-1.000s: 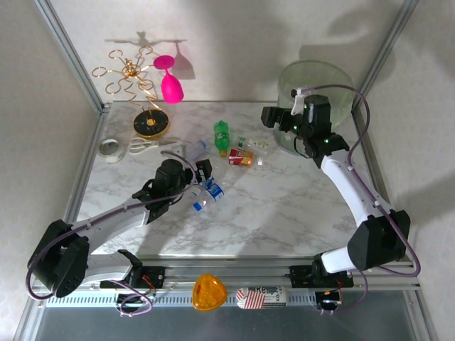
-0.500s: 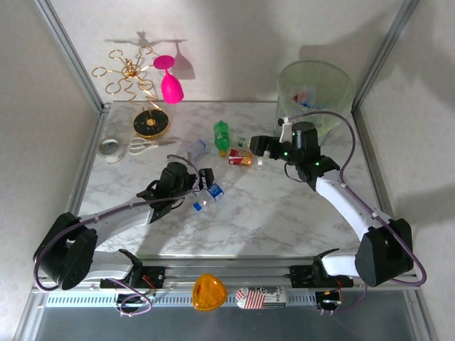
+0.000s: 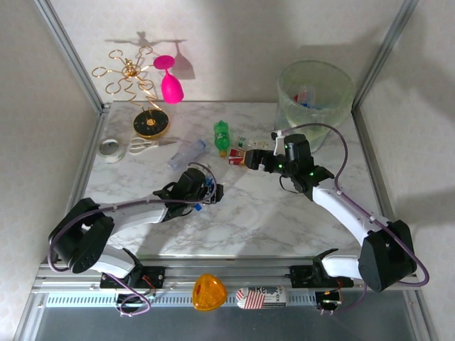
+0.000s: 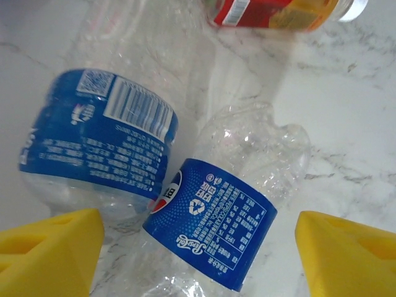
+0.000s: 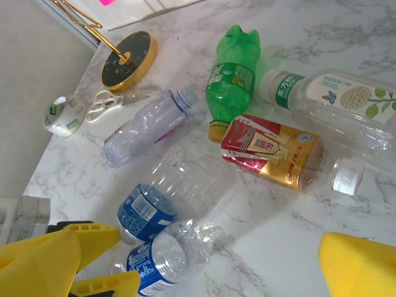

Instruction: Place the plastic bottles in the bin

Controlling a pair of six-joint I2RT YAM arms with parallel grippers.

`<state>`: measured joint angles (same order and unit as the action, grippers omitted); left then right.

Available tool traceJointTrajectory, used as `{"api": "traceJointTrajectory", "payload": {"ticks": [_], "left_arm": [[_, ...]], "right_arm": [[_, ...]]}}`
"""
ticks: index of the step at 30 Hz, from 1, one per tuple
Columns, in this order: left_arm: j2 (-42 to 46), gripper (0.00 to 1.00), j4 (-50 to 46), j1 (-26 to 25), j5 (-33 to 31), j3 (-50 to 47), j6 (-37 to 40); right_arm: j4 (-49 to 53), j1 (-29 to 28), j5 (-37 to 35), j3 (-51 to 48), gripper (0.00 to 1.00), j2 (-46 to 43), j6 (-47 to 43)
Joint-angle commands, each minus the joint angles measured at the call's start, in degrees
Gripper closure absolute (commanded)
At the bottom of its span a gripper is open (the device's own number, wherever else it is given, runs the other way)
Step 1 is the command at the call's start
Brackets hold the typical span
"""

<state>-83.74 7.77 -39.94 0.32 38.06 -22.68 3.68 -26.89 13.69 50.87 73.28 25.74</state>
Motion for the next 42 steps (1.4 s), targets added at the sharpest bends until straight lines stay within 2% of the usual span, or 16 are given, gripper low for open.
{"api": "traceJointTrajectory", "payload": {"ticks": [1, 11, 20, 25, 28, 34, 42], "left_arm": [[-2.78, 0.19, -1.59, -0.87, 0.4, 2.64, 0.35], [-10.3, 0.16, -4.43, -1.44, -0.72, 7.69, 1.17], [-13.19, 0.21, -6.31, -1.98, -3.07, 9.44, 1.41], [-12.36, 0.43, -6.33, -1.98, -3.76, 9.83, 1.95], [-10.35, 0.48, -5.38, -2.07, -3.63, 9.85, 1.63], [-2.39, 0.5, 0.38, -2.07, -2.54, 7.4, -0.58], [8.82, 0.49, 19.35, -1.48, -0.13, 0.18, -6.54]], "right_arm": [[-0.88, -0.48, 0.4, 0.05, 0.01, 0.06, 0.52], [-0.95, -0.44, -0.6, 1.34, 0.01, 2.35, -1.47], [-0.87, -0.49, -1.65, 2.17, 0.01, 4.68, -3.45], [-0.99, -0.44, -2.31, 1.62, 0.01, 4.51, -3.85], [-1.39, -0.48, -1.14, 1.51, 0.01, 4.35, -3.68], [-3.68, -0.44, 2.86, 1.47, 0.01, 3.96, -2.85], [-14.45, -0.44, 12.58, -1.17, 0.01, 1.44, -0.76]]}}
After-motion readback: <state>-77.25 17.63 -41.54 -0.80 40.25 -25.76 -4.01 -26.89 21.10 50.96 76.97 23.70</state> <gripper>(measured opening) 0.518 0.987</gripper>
